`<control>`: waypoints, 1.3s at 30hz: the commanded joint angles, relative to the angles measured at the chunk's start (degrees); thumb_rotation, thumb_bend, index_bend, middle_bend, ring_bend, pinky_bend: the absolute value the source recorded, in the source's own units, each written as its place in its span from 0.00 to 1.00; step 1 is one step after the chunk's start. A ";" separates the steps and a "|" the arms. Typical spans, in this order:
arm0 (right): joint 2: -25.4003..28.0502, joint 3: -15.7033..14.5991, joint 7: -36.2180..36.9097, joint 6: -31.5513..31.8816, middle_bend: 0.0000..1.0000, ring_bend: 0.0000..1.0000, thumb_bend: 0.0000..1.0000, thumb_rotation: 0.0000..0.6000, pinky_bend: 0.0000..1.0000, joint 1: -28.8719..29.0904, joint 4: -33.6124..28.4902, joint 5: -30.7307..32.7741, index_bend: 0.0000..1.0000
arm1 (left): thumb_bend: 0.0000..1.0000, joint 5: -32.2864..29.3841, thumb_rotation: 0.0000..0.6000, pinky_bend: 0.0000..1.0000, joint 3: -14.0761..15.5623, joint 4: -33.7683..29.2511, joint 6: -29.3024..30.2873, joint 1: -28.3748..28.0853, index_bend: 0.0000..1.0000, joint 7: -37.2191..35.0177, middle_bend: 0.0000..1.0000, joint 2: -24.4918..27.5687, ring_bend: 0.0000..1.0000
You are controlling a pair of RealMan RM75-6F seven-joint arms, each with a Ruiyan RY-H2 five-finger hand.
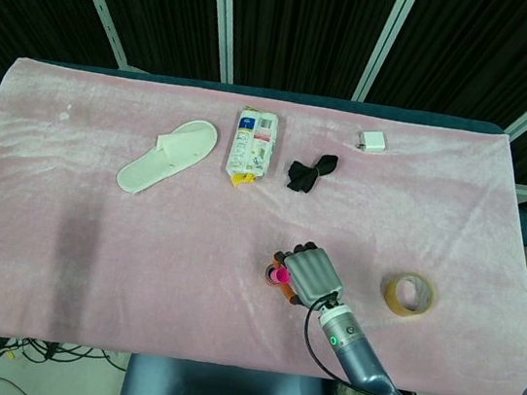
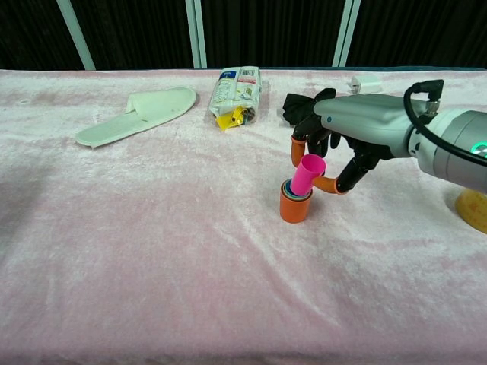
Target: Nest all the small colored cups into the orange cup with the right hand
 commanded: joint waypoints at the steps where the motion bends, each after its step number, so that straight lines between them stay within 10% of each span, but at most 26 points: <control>1: -0.31 0.16 0.30 -0.24 0.52 0.35 0.39 1.00 0.29 -0.08 0.71 0.22 0.55 | 0.34 -0.01 1.00 0.01 -0.01 0.00 0.00 0.00 0.07 0.01 0.06 0.01 0.00; 12: -1.22 0.04 1.53 -1.63 0.49 0.35 0.38 1.00 0.29 -0.42 3.08 0.58 0.53 | 0.34 -0.19 1.00 0.01 -0.10 -0.05 0.11 0.02 0.07 0.18 0.06 0.01 0.00; 19: -0.13 -0.46 1.22 -2.72 0.08 0.21 0.22 1.00 0.28 -0.54 2.49 1.47 0.15 | 0.34 -0.31 1.00 0.01 -0.13 -0.04 -0.03 -0.04 0.07 0.22 0.06 0.02 0.00; 26: 5.05 -0.69 0.81 -0.84 0.02 0.17 0.17 1.00 0.28 -1.89 -2.34 1.30 0.07 | 0.34 -0.33 1.00 0.01 -0.20 0.03 0.04 -0.04 0.07 0.15 0.06 0.04 0.00; 39: 21.12 -7.19 7.99 23.60 0.02 0.17 0.17 1.00 0.26 -19.76 -9.88 -18.53 0.06 | 0.34 1.48 1.00 0.01 -0.23 0.47 2.13 0.32 0.07 0.52 0.06 -0.56 0.00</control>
